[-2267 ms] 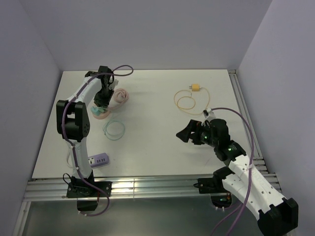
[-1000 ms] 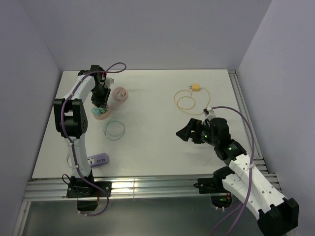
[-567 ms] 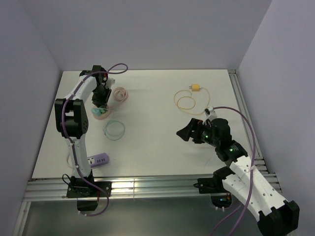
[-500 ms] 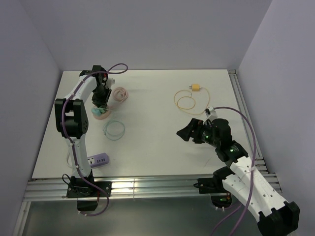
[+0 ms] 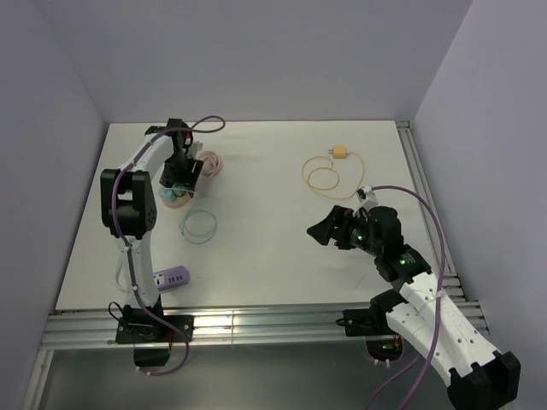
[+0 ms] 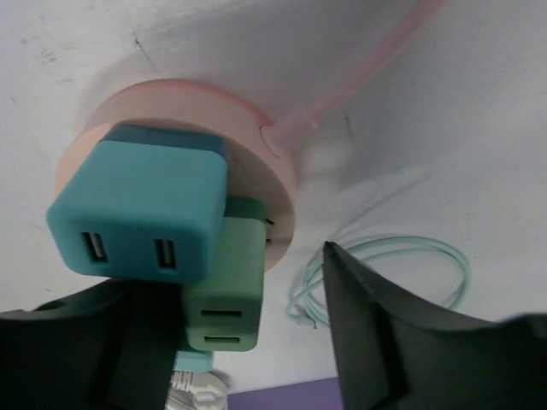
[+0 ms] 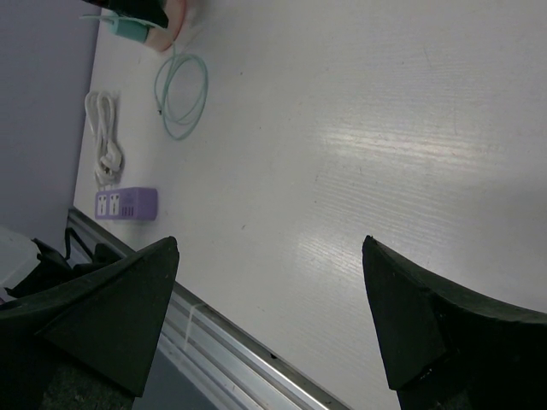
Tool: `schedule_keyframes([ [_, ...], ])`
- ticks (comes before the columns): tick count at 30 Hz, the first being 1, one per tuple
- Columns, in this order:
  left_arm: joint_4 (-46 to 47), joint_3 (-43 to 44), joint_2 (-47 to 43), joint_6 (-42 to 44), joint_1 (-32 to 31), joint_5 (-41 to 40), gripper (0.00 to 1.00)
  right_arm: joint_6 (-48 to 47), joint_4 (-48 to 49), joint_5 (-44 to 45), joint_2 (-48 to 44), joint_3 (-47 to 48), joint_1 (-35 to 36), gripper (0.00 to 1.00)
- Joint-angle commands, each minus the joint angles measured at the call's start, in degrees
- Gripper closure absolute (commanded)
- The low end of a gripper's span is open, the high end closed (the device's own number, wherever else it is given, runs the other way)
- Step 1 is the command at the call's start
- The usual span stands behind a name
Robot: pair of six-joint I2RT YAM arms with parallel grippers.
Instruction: Insert the plug
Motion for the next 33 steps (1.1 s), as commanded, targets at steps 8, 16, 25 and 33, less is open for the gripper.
schedule_keyframes([
  [8,5.4,-0.6,-8.2,-3.7,-1.6,-4.4,0.2,1.1,0.9,0.3,0.3,0.9,-0.4,0.06],
  [16,9.8,-1.2,-16.5,-5.3,-4.7,-10.0,0.1,0.2,2.3,2.0,2.1,-0.2,-0.4,0.07],
  [25,13.4,-3.9,-25.0,-9.6,-7.3,-11.5,0.0,-1.3,3.2,2.0,8.7,2.3,-0.4,0.07],
  [33,17.7,-7.8,-35.2,-14.5,-8.7,-7.9,0.0,0.2,3.2,0.8,9.5,3.1,-0.4,0.07],
])
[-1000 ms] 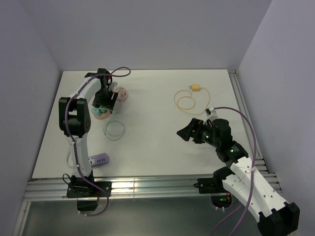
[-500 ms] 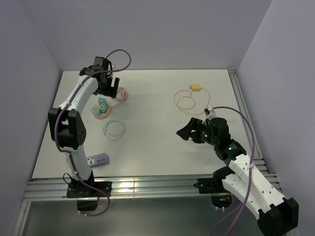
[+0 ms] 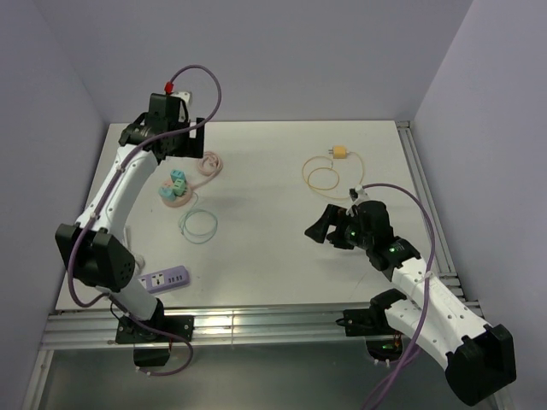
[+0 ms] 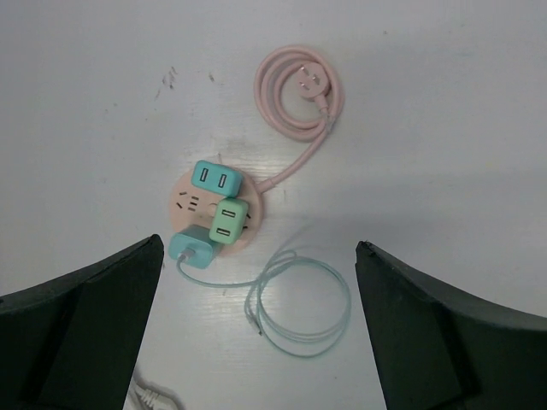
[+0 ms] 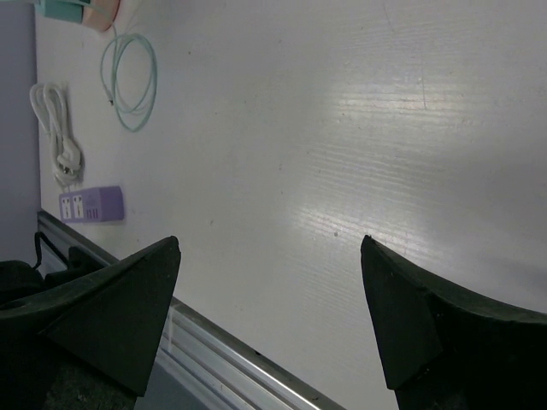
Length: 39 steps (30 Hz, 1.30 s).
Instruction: Insert the plug
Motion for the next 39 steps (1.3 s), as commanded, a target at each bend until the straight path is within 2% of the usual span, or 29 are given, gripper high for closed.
schedule_keyframes([
  [1,5.0,-3.8,-7.1,-4.0,-0.6,2.5,0.01,0.2,1.8,-0.3,-0.1,2.9,-0.3,0.07],
  [4,9.5,-9.3,-14.9,-5.7,-0.7,7.9,0.01,0.5,1.1,-0.2,-1.5,2.9,-0.3,0.07],
  [8,14.5,-15.9,-21.0,-7.5,-0.7,15.1,0.0,0.8,0.2,-0.3,-2.3,2.9,-0.3,0.07],
  [15,22.1,-27.3,-31.7,-17.2,-0.4,22.2,0.01,4.2,4.1,-2.4,-2.9,-0.6,-0.3,0.08],
  [18,23.6,-30.9,-37.2,-19.9,-0.4,22.9,0.0,4.4,5.3,-3.6,-4.7,-2.4,-0.3,0.07],
  [22,25.0,-34.7,-44.2,-23.8,-0.3,22.6,0.0,2.5,1.8,-0.7,-6.4,-2.1,-0.3,0.02],
  [24,27.2,-36.4,-45.6,-25.8,-0.3,26.0,0.0,1.9,0.7,0.7,-6.9,-2.6,-0.3,0.02],
  [25,28.4,-37.2,-46.3,-26.6,-0.3,31.1,0.0,2.1,1.0,1.9,-7.4,-3.1,-0.3,0.01],
  [27,31.4,-39.5,-46.5,-29.3,-0.3,35.2,0.01,2.5,2.6,3.1,-7.5,-4.4,-0.3,0.0],
  [28,32.2,-40.3,-46.5,-30.2,-0.3,38.2,0.01,2.7,2.9,4.4,-6.8,-4.5,-0.3,0.0],
  [32,36.6,-45.1,-47.5,-33.4,-0.3,41.6,0.01,3.4,4.0,7.1,-2.4,-1.6,-0.4,0.0],
  [39,36.6,-49.0,-49.3,-33.9,-0.4,40.0,0.01,2.3,-0.2,18.4,10.8,10.8,-1.1,0.02],
])
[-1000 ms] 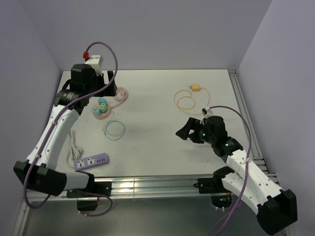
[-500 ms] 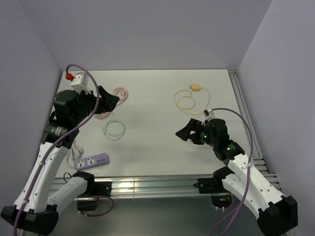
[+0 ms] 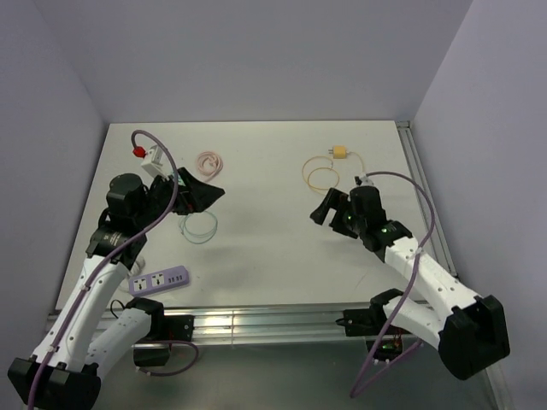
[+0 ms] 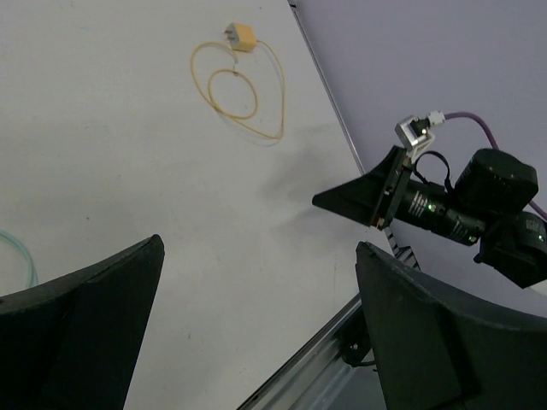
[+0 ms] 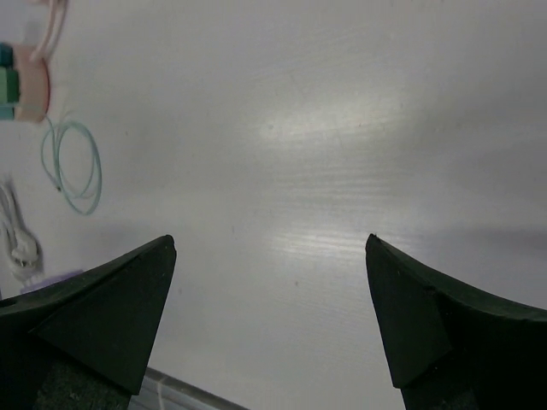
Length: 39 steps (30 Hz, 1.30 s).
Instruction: Insert the plug
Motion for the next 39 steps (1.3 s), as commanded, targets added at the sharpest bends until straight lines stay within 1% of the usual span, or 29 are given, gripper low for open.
schedule_keyframes([
  [1,4.2,-0.6,-2.4,-1.9,0.0,2.0,0.01,-1.3,-0.6,8.5,5.8,10.5,-1.7,0.02],
  [4,5.8,-3.1,-3.6,-3.1,0.0,4.1,0.02,-1.9,0.2,10.4,11.8,15.3,-3.3,0.02],
  [7,7.9,-5.9,-5.1,-4.2,-0.1,4.8,0.02,-2.3,-0.7,9.8,19.9,23.4,-4.8,0.03],
  [8,8.5,-6.6,-5.3,-4.9,-0.1,4.7,0.02,-2.4,-1.0,9.3,22.0,27.5,-6.0,0.04],
  [9,8.7,-6.9,-5.7,-5.2,-0.1,4.8,0.02,-2.1,-1.0,8.1,25.8,29.2,-6.4,0.05],
  [12,9.1,-8.1,-6.4,-5.3,-0.4,6.9,0.03,-1.3,2.2,5.3,32.1,33.4,-7.8,0.06],
  [13,9.0,-8.5,-6.7,-5.4,-0.4,7.2,0.03,-1.0,3.8,4.8,33.8,34.9,-8.0,0.06],
  [16,8.7,-10.1,-8.7,-5.5,-0.4,8.1,0.03,-1.4,4.5,4.6,40.3,38.7,-8.7,0.07],
  [18,9.2,-10.5,-9.9,-5.8,-0.4,8.0,0.03,-2.1,4.0,5.0,44.6,41.0,-9.5,0.07],
  [21,11.2,-11.3,-10.6,-6.9,-0.5,8.4,0.03,-4.7,0.2,8.1,50.5,47.8,-10.7,0.08],
  [22,11.5,-11.4,-10.6,-7.1,-0.5,8.6,0.03,-6.3,-1.9,8.6,51.9,51.2,-11.6,0.08],
  [26,11.5,-11.8,-9.8,-6.0,-0.5,7.5,0.03,-9.0,-4.5,10.6,56.1,57.0,-15.0,0.09],
  [28,12.2,-12.2,-8.8,-6.0,-0.5,7.3,0.03,-8.6,-6.1,10.5,58.6,59.8,-17.7,0.09],
  [32,14.8,-13.2,-6.1,-6.8,-0.6,9.6,0.03,-8.4,-4.8,9.7,61.3,60.4,-20.6,0.1],
  [33,14.9,-13.2,-5.7,-6.6,-0.6,10.1,0.03,-8.8,-4.8,10.2,62.0,60.6,-22.2,0.1],
  [39,16.9,-13.7,-3.0,-6.2,-0.9,9.7,0.03,-12.1,-5.5,11.8,63.7,63.0,-24.2,0.1],
])
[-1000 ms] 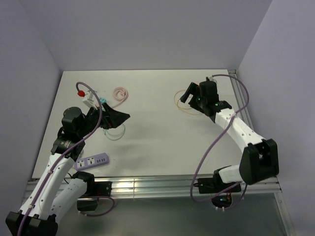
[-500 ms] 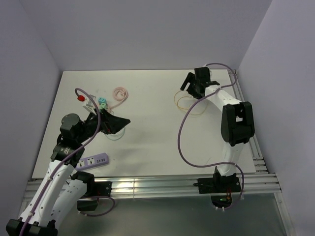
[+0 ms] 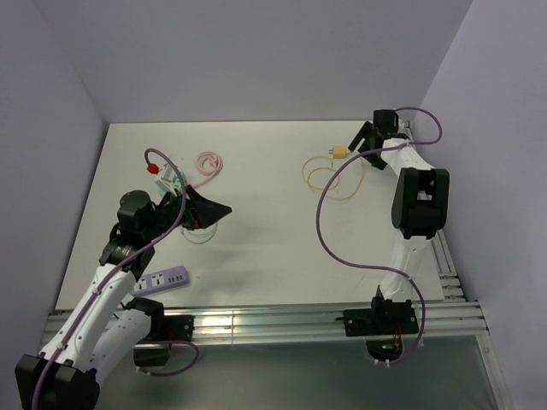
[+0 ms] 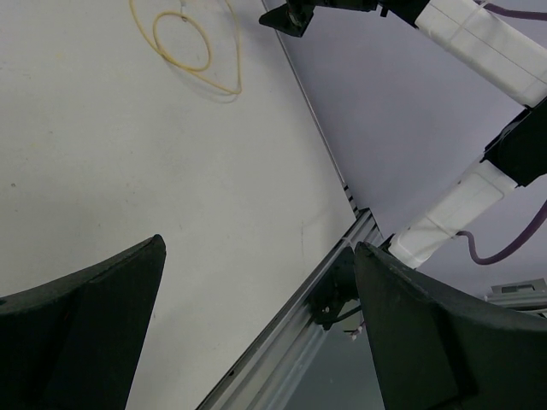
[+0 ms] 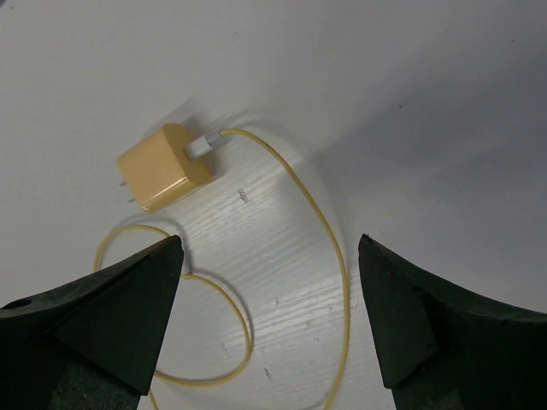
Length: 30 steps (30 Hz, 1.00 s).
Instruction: Insert the plug
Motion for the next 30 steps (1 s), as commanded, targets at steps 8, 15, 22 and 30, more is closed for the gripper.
schedule_keyframes([
  [8,5.3,0.6,4.4,-0.4,-0.8,1.1,0.03,-2.4,-3.0,-7.9,7.0,8.8,-3.7,0.15],
  [15,6.9,0.2,5.3,-1.2,-1.5,1.5,0.03,-1.7,-2.9,-8.5,8.3,7.0,-4.1,0.15],
  [22,5.9,0.4,4.4,-1.1,-2.6,1.0,0.03,-1.2,-3.5,-15.4,9.7,7.4,-4.2,0.2],
  [30,3.9,0.4,2.6,-0.9,-2.9,0.6,0.03,-0.7,-3.6,-20.5,11.4,7.5,-4.2,0.27],
])
